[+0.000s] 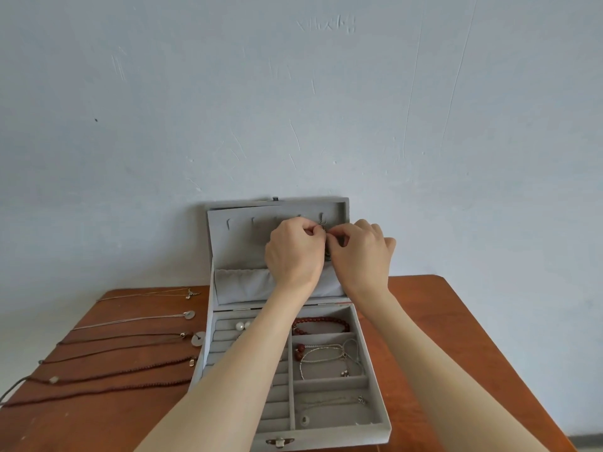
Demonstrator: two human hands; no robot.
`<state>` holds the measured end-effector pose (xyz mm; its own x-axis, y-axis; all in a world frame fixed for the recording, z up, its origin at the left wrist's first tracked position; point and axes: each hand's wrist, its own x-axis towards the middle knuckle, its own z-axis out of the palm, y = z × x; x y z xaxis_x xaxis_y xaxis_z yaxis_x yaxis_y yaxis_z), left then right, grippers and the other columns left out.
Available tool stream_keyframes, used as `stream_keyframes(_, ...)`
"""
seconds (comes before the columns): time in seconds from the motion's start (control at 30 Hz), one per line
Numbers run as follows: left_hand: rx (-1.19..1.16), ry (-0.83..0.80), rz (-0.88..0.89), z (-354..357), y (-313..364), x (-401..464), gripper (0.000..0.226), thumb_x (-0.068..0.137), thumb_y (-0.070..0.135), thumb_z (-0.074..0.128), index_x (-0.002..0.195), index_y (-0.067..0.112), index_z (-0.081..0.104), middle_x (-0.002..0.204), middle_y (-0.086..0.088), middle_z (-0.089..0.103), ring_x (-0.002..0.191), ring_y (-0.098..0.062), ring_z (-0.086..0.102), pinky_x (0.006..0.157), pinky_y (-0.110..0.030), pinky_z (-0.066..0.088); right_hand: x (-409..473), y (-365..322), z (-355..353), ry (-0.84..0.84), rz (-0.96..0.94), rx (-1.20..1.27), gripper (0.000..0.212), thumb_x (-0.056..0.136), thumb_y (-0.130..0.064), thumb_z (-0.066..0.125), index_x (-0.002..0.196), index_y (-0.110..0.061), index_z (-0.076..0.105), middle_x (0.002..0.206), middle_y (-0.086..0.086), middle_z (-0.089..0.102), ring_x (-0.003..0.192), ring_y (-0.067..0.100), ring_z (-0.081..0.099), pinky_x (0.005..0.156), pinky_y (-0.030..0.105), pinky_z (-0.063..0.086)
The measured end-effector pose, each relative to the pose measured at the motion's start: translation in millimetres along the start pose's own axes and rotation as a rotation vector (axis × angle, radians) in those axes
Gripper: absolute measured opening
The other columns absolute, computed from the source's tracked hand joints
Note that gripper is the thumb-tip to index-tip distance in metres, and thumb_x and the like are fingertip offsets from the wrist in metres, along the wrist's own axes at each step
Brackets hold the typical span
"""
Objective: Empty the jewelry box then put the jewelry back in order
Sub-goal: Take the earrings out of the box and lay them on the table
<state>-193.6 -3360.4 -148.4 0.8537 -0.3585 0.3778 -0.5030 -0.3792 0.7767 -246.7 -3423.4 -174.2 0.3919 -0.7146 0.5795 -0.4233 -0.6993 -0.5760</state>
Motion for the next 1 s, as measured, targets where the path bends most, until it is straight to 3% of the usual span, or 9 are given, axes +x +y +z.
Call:
stream_keyframes(0.33,0.038,0.015,0.038,-1,6,8,0.017,0.084,0.02,0.053,0.079,0.021,0.069,0.083,0.003,0.07,0.073,-0.017,0.057,0.062,-0.026,0.04,5,-8,5,0.02,0.023,-0.109,0.024,0.09,-0.026,0.048,0.091,-0.019,0.07,0.087,0.0,0.062,0.09,0.02,0.047,0.074,0.032,0.017)
stream_keyframes(0.47,0.07,-0.011,0.055,-1,8,10,0.018,0.086,0.021,0.051,0.079,0.022,0.068,0.085,0.001,0.07,0.081,-0.024,0.062,0.065,-0.028,0.044,7,-9,5,0.04,0.032,-0.087,0.026,0.092,-0.026,0.045,0.089,-0.018,0.069,0.083,0.001,0.061,0.087,0.02,0.047,0.073,0.031,0.017)
stream_keyframes(0.7,-0.005,-0.038,0.052,-5,13,14,0.019,0.085,0.023,0.05,0.078,0.022,0.068,0.079,0.004,0.069,0.078,-0.021,0.061,0.067,-0.029,0.045,15,-13,1,0.107,0.026,0.011,0.021,0.092,-0.022,0.048,0.085,-0.015,0.067,0.082,0.004,0.059,0.085,0.022,0.048,0.073,0.031,0.019)
stream_keyframes(0.87,-0.156,-0.068,0.109,-15,12,14,0.015,0.084,0.021,0.055,0.073,0.022,0.066,0.065,0.012,0.061,0.068,-0.01,0.057,0.063,-0.023,0.045,14,-15,-6,0.087,-0.005,0.124,0.015,0.089,-0.02,0.055,0.087,-0.012,0.067,0.087,0.004,0.059,0.088,0.021,0.046,0.077,0.032,0.028)
stream_keyframes(1.0,-0.356,-0.114,0.113,-35,12,13,0.01,0.084,0.018,0.059,0.076,0.021,0.064,0.073,0.015,0.063,0.069,0.003,0.056,0.06,-0.001,0.04,7,-20,-19,0.004,0.041,0.345,0.011,0.087,-0.016,0.058,0.084,-0.008,0.065,0.087,0.005,0.061,0.088,0.019,0.049,0.077,0.025,0.038)
